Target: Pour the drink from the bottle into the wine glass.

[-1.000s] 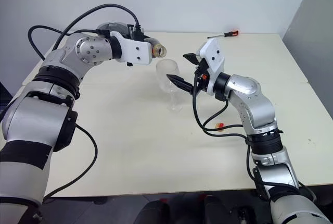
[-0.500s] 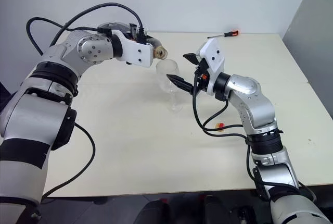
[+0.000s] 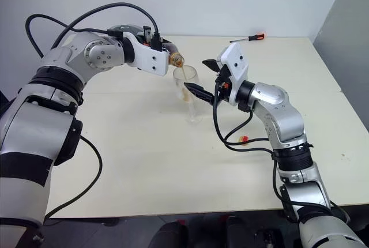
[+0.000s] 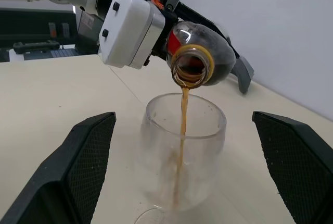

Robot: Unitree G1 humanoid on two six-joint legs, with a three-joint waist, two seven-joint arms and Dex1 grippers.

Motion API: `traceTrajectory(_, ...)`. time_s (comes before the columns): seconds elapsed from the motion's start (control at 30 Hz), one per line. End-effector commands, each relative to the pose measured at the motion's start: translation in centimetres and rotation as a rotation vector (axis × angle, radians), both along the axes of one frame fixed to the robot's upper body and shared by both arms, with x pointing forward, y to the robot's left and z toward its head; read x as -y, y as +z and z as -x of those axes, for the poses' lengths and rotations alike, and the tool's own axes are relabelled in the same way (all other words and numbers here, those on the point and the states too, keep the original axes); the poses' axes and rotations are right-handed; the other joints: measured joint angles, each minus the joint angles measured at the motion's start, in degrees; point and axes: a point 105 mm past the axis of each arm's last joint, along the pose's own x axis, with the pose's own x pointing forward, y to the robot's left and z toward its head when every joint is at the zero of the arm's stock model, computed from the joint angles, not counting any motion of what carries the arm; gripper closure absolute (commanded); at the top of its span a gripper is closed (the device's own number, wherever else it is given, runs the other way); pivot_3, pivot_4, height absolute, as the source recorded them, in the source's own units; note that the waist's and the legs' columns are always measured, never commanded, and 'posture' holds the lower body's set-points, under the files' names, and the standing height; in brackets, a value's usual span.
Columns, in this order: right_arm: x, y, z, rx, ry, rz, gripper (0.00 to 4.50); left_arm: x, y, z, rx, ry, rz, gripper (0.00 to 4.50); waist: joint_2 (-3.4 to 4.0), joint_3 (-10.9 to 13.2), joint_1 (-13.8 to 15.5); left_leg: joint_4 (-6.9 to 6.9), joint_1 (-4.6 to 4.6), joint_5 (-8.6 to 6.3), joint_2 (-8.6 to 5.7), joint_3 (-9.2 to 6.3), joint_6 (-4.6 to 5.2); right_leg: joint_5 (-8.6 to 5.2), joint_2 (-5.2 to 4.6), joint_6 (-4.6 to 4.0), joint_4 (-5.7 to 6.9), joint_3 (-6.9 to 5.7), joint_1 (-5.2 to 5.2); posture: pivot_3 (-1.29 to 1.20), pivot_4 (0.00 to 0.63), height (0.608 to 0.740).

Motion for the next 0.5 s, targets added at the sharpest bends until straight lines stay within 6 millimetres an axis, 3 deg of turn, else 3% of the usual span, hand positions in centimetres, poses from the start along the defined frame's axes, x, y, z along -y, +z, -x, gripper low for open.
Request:
traceTrajectory(0.03,-0.24,1.65,0.47,0.063,0.022,-0.018,0.0,0.1,3.28,0.4,0.093,-0.014,0.021,3.44,0.0,0.0,0.0,0.0,0.0,0.0,0.0,0.0,0.0,0.0,0.0,0.0,0.0,0.0,0.0,0.0,0.15,0.74)
traceTrajectory(0.5,-0.15,1.78,-0.09,0.062,0.017,-0.019,0.0,-0.02,4.02,0.24,0.125,0.006,0.01,3.44,0.0,0.0,-0.02,0.0,0.01,0.0,0.0,0.02,0.0,0.0,0.0,0.0,0.02,0.01,-0.01,0.0,0.15,0.74)
